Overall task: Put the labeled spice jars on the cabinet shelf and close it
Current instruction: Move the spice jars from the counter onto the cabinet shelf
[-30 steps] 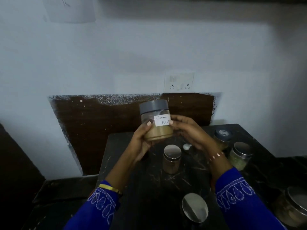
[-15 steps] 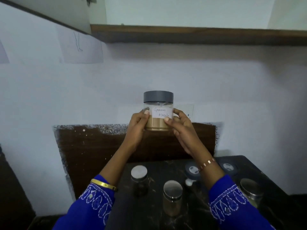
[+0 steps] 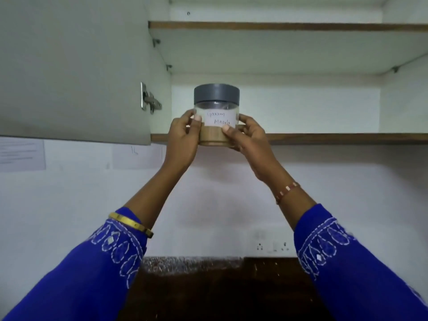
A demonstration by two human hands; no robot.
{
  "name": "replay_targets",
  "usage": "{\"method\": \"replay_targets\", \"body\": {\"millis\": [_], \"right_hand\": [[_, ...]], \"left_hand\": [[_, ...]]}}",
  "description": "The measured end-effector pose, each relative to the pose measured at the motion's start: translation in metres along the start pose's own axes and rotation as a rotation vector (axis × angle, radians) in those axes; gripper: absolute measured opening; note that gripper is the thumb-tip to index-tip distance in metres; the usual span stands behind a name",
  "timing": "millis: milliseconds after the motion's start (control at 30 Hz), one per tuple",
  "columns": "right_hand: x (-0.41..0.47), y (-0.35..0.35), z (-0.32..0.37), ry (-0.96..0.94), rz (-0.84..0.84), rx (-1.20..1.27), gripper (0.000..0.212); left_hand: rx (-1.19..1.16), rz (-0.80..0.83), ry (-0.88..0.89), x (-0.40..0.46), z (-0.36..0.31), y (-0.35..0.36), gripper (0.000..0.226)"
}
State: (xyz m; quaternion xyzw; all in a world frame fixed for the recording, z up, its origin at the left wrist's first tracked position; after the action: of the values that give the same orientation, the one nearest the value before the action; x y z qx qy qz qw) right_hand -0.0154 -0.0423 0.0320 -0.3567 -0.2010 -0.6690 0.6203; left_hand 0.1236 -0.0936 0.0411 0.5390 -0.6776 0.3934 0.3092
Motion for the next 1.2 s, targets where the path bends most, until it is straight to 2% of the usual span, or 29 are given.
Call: {"method": "replay_targets", "body": {"millis": [133, 300, 400, 567, 700, 800, 867, 967, 1100, 1200], "right_hand": [[0.047, 0.003, 0.009, -0.032, -0.005, -0.062, 0.049], [0.093, 0.012, -0.013, 0.037, 0.033, -0.17, 0.055], [0.113, 0.022, -0.026, 0.084, 0.058, -0.259, 0.05], [0.144, 0.035, -0.044, 0.191, 0.109, -0.432, 0.044], [0.162, 0.042, -0.053, 0.234, 0.11, -0.577, 0.047], [0.172, 0.051, -0.058, 0.25, 0.072, -0.702, 0.033], [0.18, 0.054, -0.063, 0.29, 0.077, -0.727, 0.008], [0.187, 0.053, -0.067, 0.356, 0.144, -0.716, 0.032], [0.179, 0.051, -0.063, 0.359, 0.169, -0.646, 0.016], [0.164, 0.045, -0.054, 0.194, 0.072, -0.523, 0.033]], "left_hand": [[0.026, -0.039, -0.022, 0.042, -0.002, -0.017, 0.035], [0.058, 0.061, -0.111, 0.07, 0.019, -0.026, 0.036], [0.096, 0.129, -0.172, 0.078, 0.042, -0.031, 0.033], [0.257, 0.131, -0.261, 0.091, 0.074, -0.043, 0.04], [0.403, 0.007, -0.267, 0.1, 0.083, -0.05, 0.04], [0.543, -0.095, -0.243, 0.102, 0.09, -0.049, 0.037], [0.6, -0.093, -0.229, 0.105, 0.095, -0.048, 0.028], [0.621, -0.046, -0.298, 0.112, 0.097, -0.05, 0.022], [0.564, -0.007, -0.35, 0.108, 0.092, -0.049, 0.025], [0.37, -0.06, -0.278, 0.088, 0.083, -0.049, 0.04]]}}
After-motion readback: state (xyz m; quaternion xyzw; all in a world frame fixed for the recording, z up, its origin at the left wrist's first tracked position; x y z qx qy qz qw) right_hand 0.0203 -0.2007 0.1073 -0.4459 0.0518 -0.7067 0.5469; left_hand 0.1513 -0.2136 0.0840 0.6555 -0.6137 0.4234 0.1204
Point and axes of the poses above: each hand's wrist, its own x-axis towards the middle knuckle, its own y-axis out of the palm, z = x × y, the point moved 4 cm from there along x, towards the middle knuckle, and after that the axes turned 14 degrees about z, right-handed, at the moved point
